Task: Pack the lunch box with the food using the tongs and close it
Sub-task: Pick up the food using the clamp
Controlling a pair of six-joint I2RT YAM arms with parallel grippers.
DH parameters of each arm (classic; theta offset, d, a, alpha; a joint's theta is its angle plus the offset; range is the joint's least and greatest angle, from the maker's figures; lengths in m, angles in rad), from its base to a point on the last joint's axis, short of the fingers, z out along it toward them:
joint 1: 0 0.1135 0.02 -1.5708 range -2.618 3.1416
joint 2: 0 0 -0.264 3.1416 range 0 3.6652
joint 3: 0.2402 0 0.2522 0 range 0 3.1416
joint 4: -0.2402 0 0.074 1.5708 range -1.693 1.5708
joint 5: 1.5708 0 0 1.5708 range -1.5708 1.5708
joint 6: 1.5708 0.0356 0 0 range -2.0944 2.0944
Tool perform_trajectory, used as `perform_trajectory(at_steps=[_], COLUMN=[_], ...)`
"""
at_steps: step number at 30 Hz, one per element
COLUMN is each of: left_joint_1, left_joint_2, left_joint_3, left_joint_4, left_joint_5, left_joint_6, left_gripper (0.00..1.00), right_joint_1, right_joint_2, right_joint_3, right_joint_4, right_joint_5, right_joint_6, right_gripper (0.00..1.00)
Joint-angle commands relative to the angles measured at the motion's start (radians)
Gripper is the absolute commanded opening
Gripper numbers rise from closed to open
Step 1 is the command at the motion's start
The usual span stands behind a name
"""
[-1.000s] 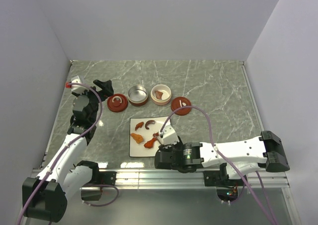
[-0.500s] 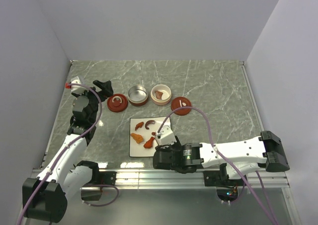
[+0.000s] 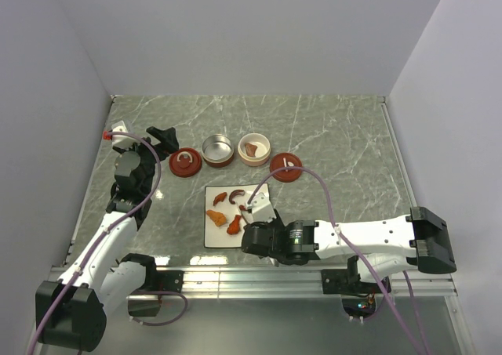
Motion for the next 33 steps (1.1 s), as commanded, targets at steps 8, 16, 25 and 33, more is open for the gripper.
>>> perform_trajectory(at_steps=[8, 16, 25, 33], left_joint_1=[0.007, 0.007, 0.009, 0.009], left_joint_2=[-0.024, -0.021, -0.02, -0.012], left_joint_3=[-0.005, -0.003, -0.003, -0.002], left_joint_4=[0.026, 0.028, 0.029, 0.032], left_joint_5=[0.013, 0.013, 0.015, 0.018], left_joint_6=[-0.017, -0.017, -0.018, -0.017], left_gripper=[0.99, 0.99, 0.99, 0.99], right_joint_1=[-0.003, 0.002, 0.002, -0.07], right_joint_2=[-0.004, 0.008, -0.046, -0.07], right_joint_3=[0.019, 0.033, 0.067, 0.105], right_joint_4=[0.03, -0.008, -0.076, -0.05], right_joint_5=[-0.018, -0.015, 0.071, 0.106], right_joint_6=[-0.031, -0.017, -0.014, -0.107], right_gripper=[0.47, 0.33, 0.31, 0.32])
